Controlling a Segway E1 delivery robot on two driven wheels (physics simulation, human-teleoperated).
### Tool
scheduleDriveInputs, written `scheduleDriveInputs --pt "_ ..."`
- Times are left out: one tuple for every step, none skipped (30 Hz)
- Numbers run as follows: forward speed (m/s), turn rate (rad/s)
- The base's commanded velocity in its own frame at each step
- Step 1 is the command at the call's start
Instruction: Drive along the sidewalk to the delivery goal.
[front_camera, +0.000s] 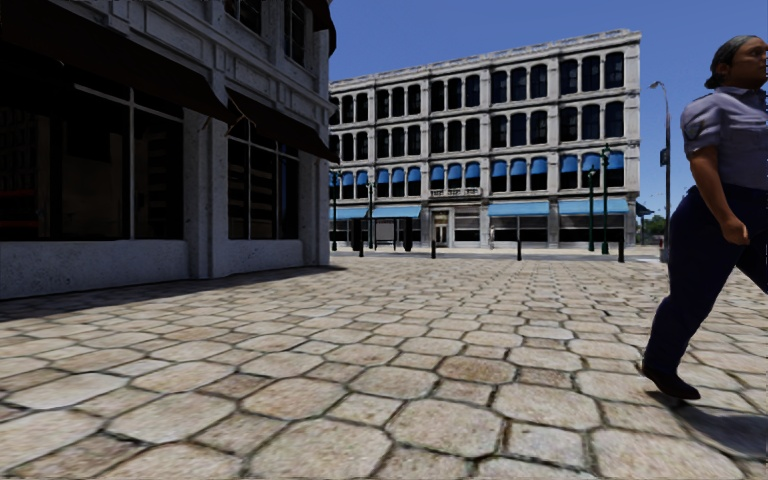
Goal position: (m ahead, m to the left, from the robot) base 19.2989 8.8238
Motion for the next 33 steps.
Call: scheduleDriveInputs --pt "2.00 0.00" --pt "2.00 0.00" --pt "2.00 0.00" --pt "2.00 0.00" --pt "2.00 0.00" --pt "2.00 0.00" --pt "2.00 0.00" --pt "2.00 0.00" --pt "2.00 0.00" --pt "2.00 0.00" --pt "2.00 0.00" --pt "2.00 0.00" --pt "2.00 0.00" --pt "2.00 0.00" --pt "2.00 0.00" --pt "2.00 0.00" --pt "2.00 0.00" --pt "2.00 0.00" --pt "2.00 0.00" --pt "2.00 0.00" --pt "2.00 0.00" --pt "2.00 0.00" --pt "2.00 0.00" --pt "2.00 0.00" --pt "2.00 0.00" --pt "2.00 0.00" --pt "2.00 0.00" --pt "2.00 0.00" --pt "2.00 0.00" --pt "2.00 0.00" --pt "2.00 0.00" --pt "2.00 0.00" --pt "2.00 0.00"
